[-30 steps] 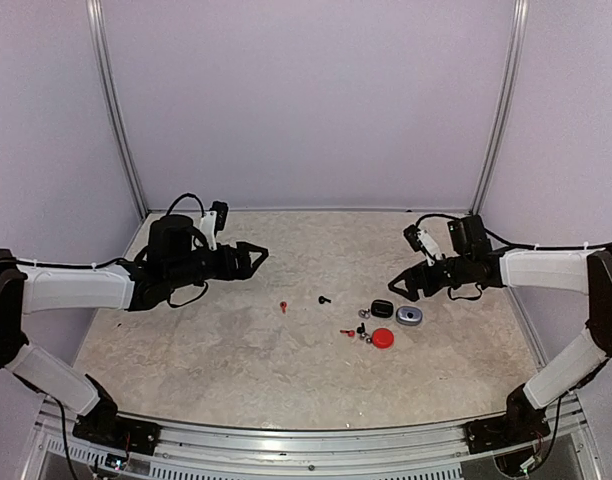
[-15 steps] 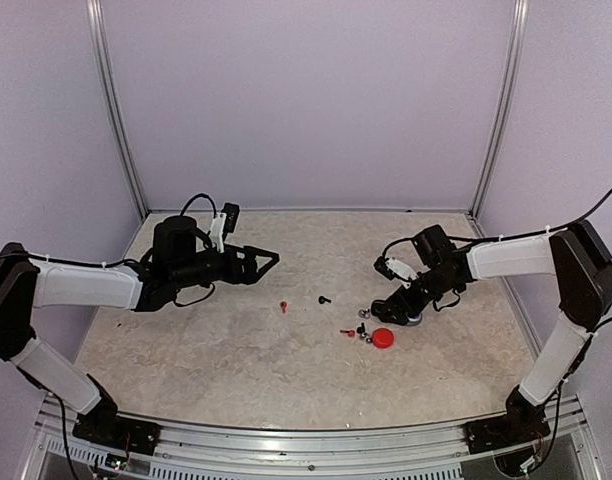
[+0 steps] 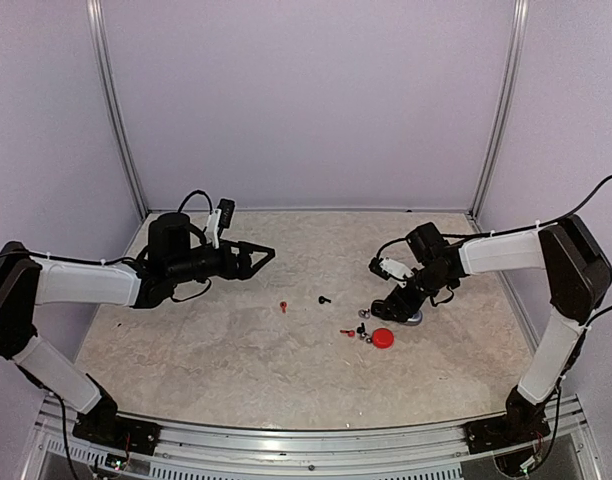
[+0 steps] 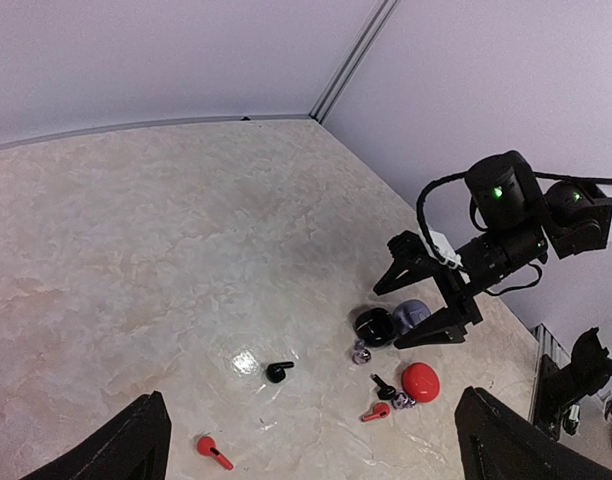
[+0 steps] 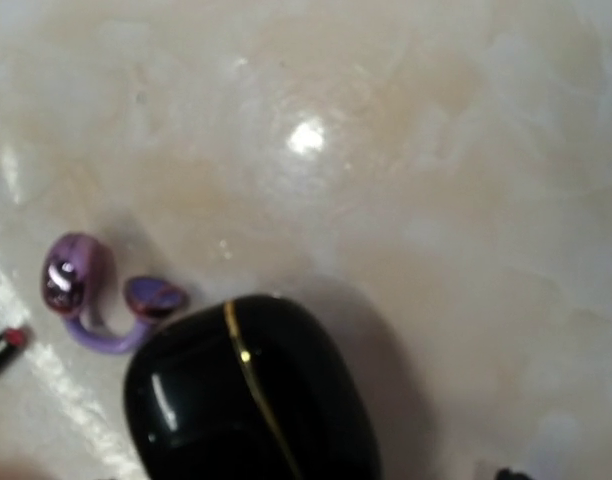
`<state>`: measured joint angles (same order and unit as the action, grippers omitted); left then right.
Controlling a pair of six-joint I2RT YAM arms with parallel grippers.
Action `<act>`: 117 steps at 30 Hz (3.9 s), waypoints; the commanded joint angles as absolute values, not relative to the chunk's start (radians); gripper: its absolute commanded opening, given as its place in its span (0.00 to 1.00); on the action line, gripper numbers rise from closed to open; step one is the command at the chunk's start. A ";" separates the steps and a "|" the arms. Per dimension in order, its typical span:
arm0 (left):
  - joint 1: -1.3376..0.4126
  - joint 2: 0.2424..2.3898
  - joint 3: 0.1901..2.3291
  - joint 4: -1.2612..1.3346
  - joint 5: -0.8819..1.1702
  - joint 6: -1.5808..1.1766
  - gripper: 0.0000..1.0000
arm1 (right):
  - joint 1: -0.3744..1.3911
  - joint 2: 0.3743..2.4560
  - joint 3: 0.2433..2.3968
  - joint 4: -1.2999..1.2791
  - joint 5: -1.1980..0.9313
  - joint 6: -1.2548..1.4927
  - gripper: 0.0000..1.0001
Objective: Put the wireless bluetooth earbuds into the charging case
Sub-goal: Pick up the charging case from the center of the board, then pass from the right arm to the left, then open the charging case at the center of the board.
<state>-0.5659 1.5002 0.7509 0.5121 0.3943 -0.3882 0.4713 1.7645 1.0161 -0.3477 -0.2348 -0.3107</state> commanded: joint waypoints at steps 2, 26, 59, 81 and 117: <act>-0.532 1.479 0.739 0.540 0.419 -0.386 0.99 | 0.488 1.767 1.027 -0.342 -0.250 -0.369 0.77; -0.502 1.440 0.716 0.523 0.355 -0.414 0.98 | 0.582 1.763 1.086 -0.320 -0.185 -0.459 0.34; -0.864 1.453 0.603 0.796 0.367 -0.667 0.65 | 1.177 1.513 1.107 -0.036 0.300 -0.601 0.32; -0.894 1.522 0.613 0.835 0.434 -0.612 0.11 | 1.218 1.473 1.030 0.054 0.377 -0.627 0.49; -1.082 1.238 0.526 0.710 0.301 0.059 0.10 | 1.054 1.346 1.090 -0.153 -0.589 -0.121 0.39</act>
<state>-1.0580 1.2545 0.4942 0.7170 0.3386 0.0021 1.0554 1.3193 1.0435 -0.1520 -0.5526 -0.1497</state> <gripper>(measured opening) 0.246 0.396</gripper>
